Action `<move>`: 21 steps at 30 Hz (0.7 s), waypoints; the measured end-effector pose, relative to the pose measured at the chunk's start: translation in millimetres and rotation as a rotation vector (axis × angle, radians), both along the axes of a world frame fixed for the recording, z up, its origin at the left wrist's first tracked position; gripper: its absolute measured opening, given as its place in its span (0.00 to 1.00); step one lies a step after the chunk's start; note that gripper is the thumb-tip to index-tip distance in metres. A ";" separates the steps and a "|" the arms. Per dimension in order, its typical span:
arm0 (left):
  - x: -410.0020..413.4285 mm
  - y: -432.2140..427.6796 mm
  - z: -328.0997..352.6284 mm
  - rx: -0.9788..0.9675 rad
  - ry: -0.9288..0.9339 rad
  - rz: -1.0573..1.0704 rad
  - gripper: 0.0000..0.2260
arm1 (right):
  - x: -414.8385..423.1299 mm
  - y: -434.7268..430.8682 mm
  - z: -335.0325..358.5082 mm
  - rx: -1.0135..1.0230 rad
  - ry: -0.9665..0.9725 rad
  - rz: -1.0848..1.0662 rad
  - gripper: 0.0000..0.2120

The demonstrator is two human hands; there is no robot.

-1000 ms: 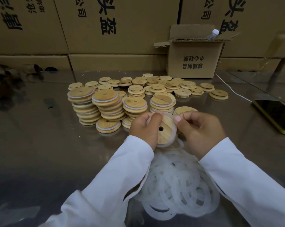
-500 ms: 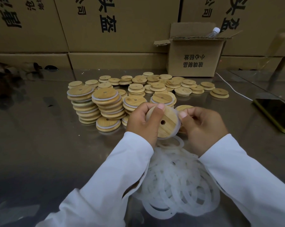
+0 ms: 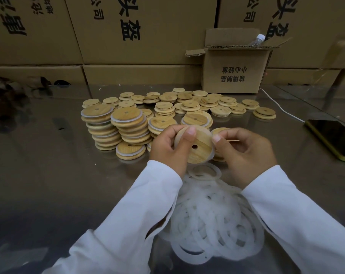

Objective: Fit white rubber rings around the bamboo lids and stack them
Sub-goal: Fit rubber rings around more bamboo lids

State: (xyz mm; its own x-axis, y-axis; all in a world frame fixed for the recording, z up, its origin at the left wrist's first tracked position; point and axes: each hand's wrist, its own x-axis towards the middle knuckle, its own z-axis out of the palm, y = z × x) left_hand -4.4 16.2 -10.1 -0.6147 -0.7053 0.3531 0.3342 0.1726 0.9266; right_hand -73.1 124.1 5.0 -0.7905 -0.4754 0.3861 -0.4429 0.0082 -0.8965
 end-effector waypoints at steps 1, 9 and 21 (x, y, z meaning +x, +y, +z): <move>0.0 -0.5 -0.1 0.041 0.028 -0.002 0.05 | 1.6 -0.8 0.2 -0.025 -0.024 0.023 0.06; -1.2 -1.0 -0.7 0.387 0.221 -0.280 0.14 | 3.3 0.6 -1.5 -0.103 0.182 -0.090 0.11; 0.5 0.2 1.5 0.412 0.230 -0.371 0.16 | 0.1 0.8 -0.4 -0.160 0.173 -0.211 0.04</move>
State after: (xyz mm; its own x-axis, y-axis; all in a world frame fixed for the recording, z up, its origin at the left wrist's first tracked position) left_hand -3.9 16.4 -8.7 -0.7864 -0.5651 0.2495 0.5034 -0.3521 0.7890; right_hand -73.0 124.9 4.7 -0.7810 -0.2304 0.5805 -0.5928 -0.0190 -0.8051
